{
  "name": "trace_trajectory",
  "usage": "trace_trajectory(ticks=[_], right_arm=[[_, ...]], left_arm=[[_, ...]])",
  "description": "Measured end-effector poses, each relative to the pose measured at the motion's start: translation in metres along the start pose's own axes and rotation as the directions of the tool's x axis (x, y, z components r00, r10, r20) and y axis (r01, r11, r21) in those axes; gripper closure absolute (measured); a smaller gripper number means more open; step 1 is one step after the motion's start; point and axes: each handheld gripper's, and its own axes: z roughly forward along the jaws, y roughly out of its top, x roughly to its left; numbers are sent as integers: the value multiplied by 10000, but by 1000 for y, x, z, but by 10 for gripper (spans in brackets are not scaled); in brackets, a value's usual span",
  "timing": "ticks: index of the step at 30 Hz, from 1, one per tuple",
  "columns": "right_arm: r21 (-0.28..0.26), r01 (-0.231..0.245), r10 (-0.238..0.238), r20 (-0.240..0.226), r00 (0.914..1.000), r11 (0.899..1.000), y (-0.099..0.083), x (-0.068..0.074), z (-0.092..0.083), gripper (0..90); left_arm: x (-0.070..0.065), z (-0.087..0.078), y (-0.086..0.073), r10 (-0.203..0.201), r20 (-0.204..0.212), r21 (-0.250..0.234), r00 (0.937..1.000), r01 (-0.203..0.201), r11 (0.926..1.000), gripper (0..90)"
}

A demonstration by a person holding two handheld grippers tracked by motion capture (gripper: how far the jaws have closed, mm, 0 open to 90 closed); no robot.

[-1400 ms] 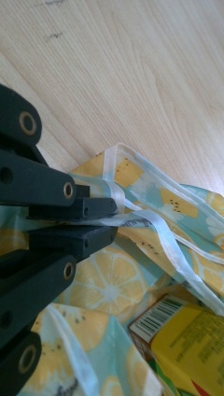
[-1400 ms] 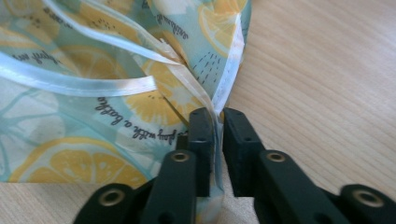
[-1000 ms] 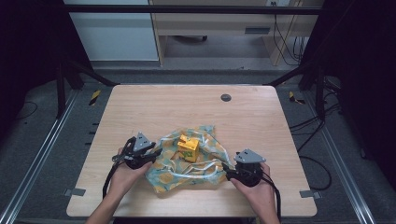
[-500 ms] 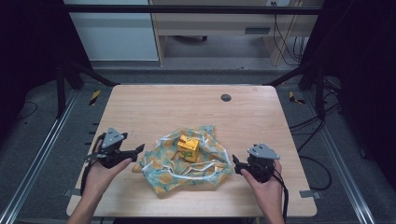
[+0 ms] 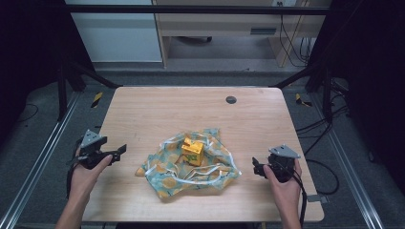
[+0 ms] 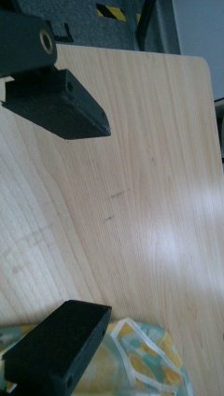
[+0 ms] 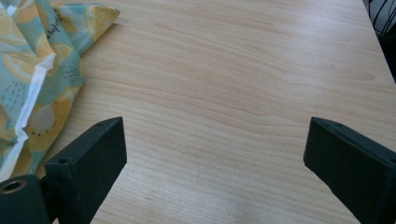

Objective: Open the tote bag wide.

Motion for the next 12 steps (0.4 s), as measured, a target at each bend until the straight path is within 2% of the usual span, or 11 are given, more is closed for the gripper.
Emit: trace_trajectory(ticks=[4,8,12], right_arm=[[222,-154,156,-76,9998,9996,-4,-3,3,66],[526,-456,460,-55,9989,9976,-8,-7,7,76],[466,-649,653,-54,9979,9968,-10,-10,8,80]], left_arm=[[7,1,-7,-213,-89,-116,9997,212,9997,103],[12,1,-10,-301,25,-248,9995,302,9992,96],[16,-1,-11,-487,-15,-338,9988,486,9982,93]])
